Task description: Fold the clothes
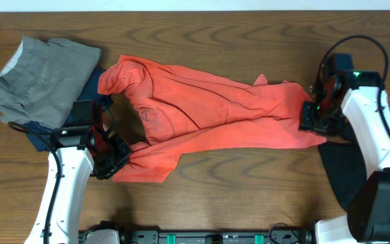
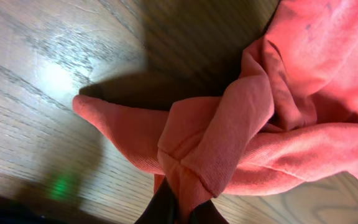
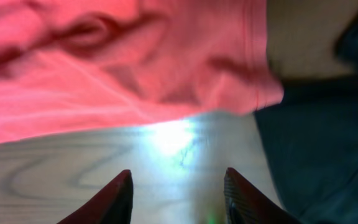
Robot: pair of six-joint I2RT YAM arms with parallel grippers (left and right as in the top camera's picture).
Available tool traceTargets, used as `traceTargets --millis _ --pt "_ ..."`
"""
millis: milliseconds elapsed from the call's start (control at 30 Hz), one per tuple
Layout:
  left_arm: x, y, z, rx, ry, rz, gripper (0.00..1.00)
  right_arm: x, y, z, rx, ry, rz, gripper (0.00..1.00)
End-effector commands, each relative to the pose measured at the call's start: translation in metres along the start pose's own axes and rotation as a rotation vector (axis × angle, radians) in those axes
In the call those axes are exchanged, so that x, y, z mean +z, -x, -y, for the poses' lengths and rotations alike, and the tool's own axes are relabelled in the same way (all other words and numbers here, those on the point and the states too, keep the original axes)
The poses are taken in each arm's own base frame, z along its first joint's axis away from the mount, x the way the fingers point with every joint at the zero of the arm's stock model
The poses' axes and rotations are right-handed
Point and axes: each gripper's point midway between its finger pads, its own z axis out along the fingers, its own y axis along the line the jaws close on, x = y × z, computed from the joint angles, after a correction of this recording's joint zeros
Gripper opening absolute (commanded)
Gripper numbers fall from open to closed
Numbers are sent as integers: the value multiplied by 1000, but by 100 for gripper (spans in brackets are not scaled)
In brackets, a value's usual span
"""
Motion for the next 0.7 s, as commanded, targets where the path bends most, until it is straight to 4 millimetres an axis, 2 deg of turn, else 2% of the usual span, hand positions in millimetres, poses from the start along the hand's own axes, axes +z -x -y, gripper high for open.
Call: traceTargets --millis 0,167,300,400,667 --pt "-3 8 -6 26 37 38 6 13 -13 20 185 -119 -17 48" --pt "-3 5 -8 67 48 26 6 42 -23 33 353 -153 -17 49" --pt "-3 3 -9 77 52 19 6 62 -21 27 376 -91 1 63" --pt "-3 3 -9 80 52 19 6 71 -15 21 365 -45 28 69" --pt "-3 3 -9 80 52 19 6 82 3 20 375 -8 118 70"
